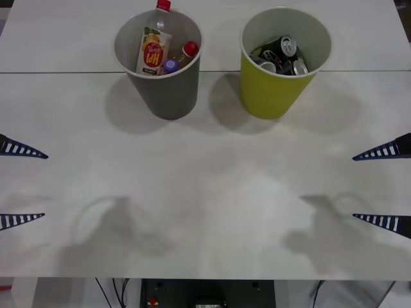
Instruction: Put the can into the green bin and the plastic bottle into the gray bin
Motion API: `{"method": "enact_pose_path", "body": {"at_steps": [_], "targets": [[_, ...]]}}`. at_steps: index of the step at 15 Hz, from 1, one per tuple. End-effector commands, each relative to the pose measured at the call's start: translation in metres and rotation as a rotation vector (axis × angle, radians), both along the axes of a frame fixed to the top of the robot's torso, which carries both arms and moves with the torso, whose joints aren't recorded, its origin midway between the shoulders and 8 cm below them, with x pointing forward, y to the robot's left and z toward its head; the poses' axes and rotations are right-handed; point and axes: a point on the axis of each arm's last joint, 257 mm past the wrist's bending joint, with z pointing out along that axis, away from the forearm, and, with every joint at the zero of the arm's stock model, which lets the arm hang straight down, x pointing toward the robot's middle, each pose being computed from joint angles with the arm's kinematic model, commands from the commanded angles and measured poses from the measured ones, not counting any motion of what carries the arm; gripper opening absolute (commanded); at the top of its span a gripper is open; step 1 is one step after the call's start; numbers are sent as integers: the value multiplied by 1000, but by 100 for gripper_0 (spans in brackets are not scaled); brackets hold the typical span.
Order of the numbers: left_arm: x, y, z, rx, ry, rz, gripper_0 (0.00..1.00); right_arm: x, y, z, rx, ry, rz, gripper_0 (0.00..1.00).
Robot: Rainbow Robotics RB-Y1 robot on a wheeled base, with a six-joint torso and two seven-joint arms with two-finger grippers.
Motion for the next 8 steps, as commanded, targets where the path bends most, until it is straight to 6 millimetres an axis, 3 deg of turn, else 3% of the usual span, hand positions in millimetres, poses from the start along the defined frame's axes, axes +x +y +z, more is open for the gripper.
{"method": "enact_pose_path", "body": {"at_steps": [1,8], "targets": [[-9,-1,-7,-12,15,-11,100,0,0,0,0,0,0,100],[-14,3,-13,-4,30,-5,100,0,0,0,0,0,0,100]]}}
